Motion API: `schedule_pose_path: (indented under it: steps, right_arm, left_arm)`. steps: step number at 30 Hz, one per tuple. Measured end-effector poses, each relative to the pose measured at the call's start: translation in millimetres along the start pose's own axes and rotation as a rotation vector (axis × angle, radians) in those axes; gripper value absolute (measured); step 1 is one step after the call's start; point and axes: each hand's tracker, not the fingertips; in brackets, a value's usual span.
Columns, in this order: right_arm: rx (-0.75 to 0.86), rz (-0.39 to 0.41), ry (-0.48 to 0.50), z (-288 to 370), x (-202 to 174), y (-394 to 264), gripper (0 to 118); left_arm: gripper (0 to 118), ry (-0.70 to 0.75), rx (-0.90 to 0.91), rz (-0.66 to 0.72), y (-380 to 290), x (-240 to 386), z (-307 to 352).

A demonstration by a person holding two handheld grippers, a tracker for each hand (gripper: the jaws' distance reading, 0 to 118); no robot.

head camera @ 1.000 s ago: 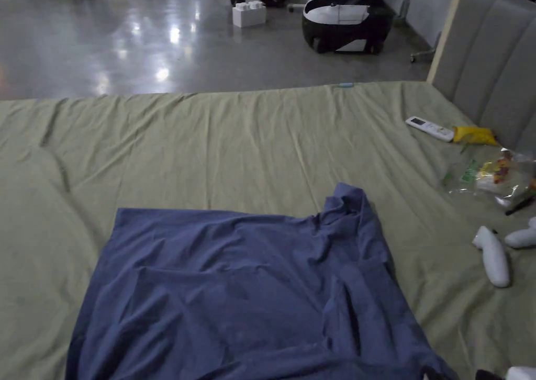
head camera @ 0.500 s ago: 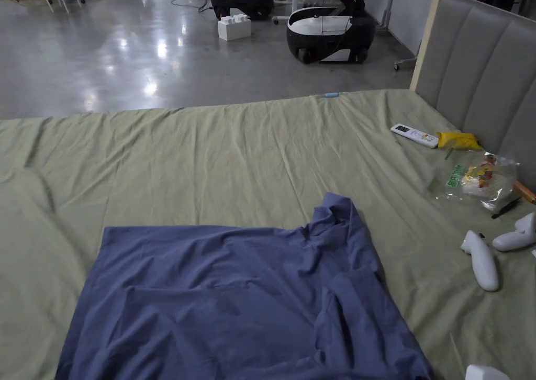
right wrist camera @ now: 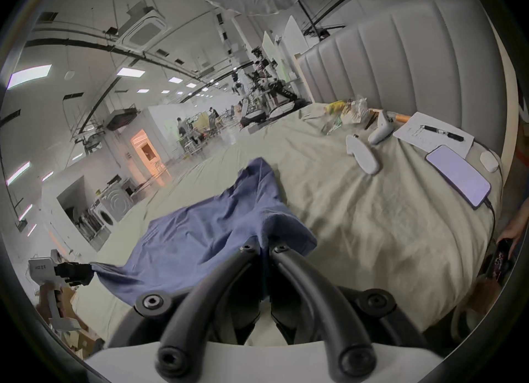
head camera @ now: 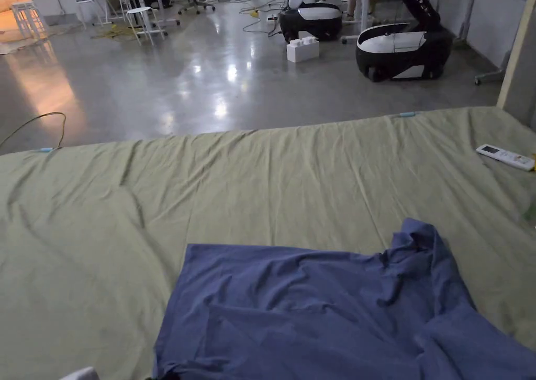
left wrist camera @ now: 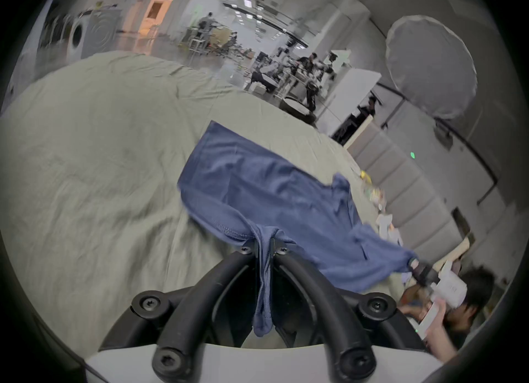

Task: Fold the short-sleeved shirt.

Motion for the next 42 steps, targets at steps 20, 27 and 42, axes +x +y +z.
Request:
schedule_pose_path:
  steps: [20,27,42]
  right_arm:
    - [-0.173,0.062,-0.075,-75,10,-2,79]
    - [0.040,0.208,0.014,43,-50,16,79]
    - [0.216,0.380,0.163,84,-143,41,2]
  left_arm:
    - [90,0.231,0.117,-0.010,43,-39,-46]
    - [87,0.139,0.412,-0.372,5,42,91]
    - [1,0.168,0.501,-0.530,-55,129,142]
